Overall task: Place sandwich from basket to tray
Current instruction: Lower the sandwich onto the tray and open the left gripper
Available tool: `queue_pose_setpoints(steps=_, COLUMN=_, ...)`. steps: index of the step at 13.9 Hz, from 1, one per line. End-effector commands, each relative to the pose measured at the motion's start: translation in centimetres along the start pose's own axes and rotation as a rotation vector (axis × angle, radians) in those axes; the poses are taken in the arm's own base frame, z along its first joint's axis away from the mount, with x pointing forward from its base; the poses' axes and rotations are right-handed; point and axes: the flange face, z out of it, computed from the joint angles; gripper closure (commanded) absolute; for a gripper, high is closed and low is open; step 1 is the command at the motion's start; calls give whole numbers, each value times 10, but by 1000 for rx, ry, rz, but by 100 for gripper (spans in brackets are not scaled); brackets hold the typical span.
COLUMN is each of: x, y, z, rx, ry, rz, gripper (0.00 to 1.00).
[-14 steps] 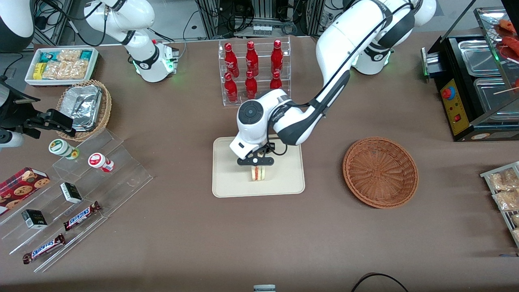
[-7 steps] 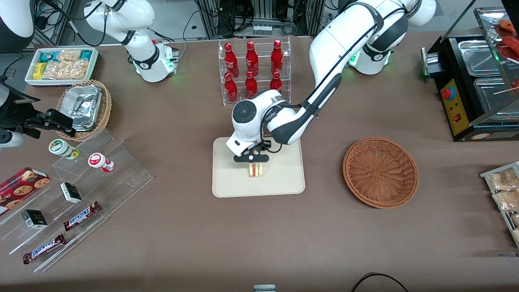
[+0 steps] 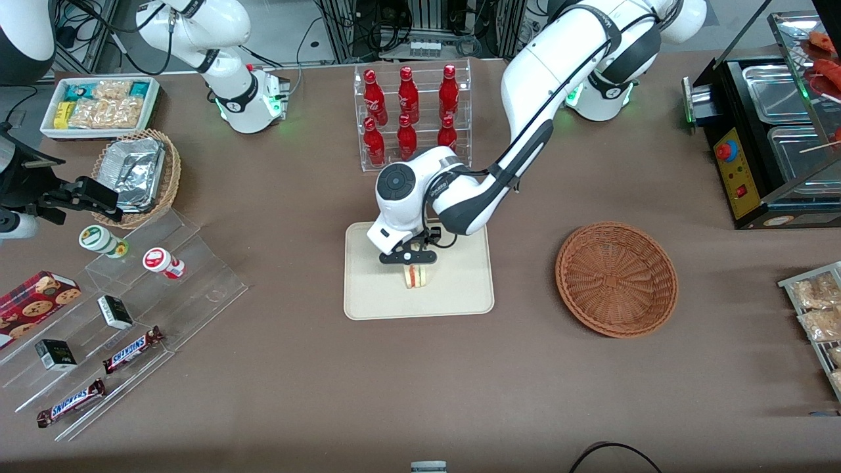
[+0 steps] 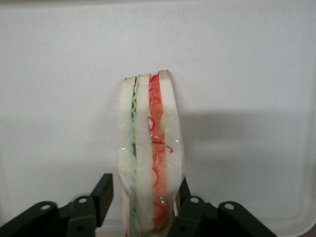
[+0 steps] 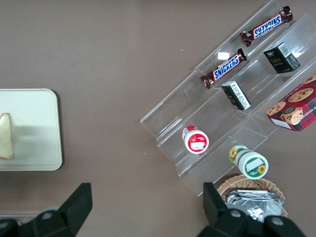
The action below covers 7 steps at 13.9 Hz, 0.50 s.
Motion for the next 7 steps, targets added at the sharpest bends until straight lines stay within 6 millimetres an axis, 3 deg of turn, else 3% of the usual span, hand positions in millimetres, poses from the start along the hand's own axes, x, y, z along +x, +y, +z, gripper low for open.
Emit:
queue_pose_setpoints(steps=1, x=0, y=1, z=-42, rx=26, ry=45, rz=-17, gripper=0)
queue_pose_setpoints(steps=5, x=-2, y=-17, z=-139, rx=22, ry=105, rz=-45, gripper=0)
queue_pose_setpoints(steps=7, x=17, y=-56, z=-187, rx=39, ry=122, rz=-109, gripper=0)
